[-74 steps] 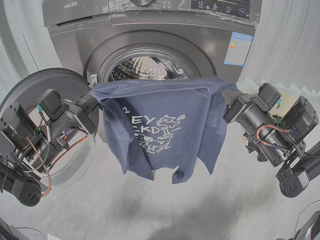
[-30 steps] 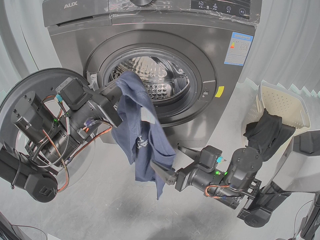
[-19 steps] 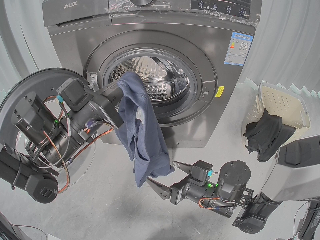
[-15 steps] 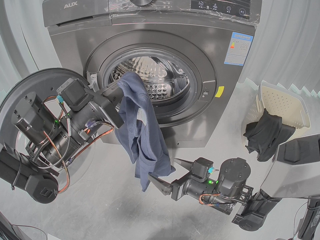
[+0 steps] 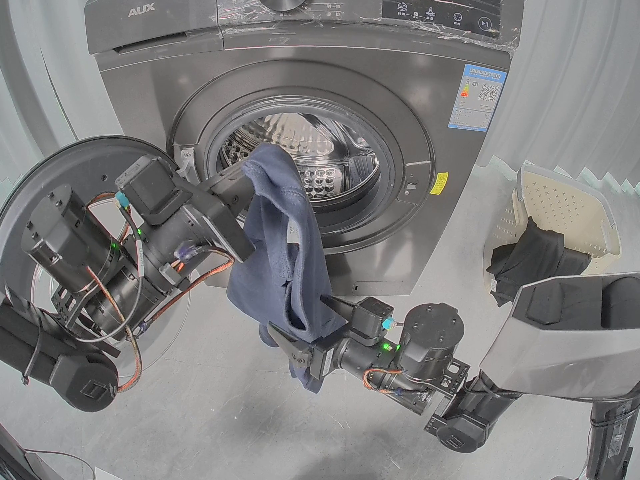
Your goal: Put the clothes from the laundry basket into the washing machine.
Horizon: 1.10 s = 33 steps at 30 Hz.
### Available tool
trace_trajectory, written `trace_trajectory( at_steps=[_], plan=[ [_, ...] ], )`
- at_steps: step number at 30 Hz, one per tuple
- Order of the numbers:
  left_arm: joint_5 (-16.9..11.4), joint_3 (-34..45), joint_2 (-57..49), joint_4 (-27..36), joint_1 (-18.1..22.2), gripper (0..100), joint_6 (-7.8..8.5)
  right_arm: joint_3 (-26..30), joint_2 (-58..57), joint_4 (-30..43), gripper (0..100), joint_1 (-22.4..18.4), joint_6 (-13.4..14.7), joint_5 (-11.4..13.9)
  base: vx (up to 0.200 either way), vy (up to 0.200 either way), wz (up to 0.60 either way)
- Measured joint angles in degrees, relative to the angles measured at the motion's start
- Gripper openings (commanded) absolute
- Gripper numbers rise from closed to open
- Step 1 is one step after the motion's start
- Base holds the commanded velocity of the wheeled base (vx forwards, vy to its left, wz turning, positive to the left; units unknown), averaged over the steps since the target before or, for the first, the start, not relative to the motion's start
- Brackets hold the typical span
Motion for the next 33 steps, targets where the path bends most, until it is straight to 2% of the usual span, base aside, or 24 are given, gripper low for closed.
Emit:
trace_trajectory(
  at_steps=[5, 9, 22, 26, 33],
  plan=[
    [0.0, 0.0, 0.0, 0.0, 0.1, 0, 0.00, 3.5, -0.2, 0.0, 100, 0.9, 0.4, 0.0, 0.000, 0.000, 0.00],
    [0.0, -0.1, 0.0, 0.0, 0.2, 0, 0.00, 8.4, -1.5, 0.0, 100, 0.8, 0.6, -0.1, 0.000, 0.000, 0.00],
    [0.1, -0.5, -0.1, 0.1, 0.4, 0, 0.00, 19.8, -5.8, 0.0, 100, -5.9, 0.5, 0.0, 0.000, 0.000, 0.00],
    [0.1, -0.5, -0.1, 0.1, 0.4, 0, 0.00, 18.8, -5.6, 0.0, 100, -8.2, 0.2, 0.0, 0.000, 0.000, 0.00],
    [0.1, -0.5, -0.2, 0.1, 0.3, 0, 0.00, 9.7, -1.9, 0.0, 100, -10.3, -0.2, 0.3, 0.000, 0.000, 0.00]
  ],
)
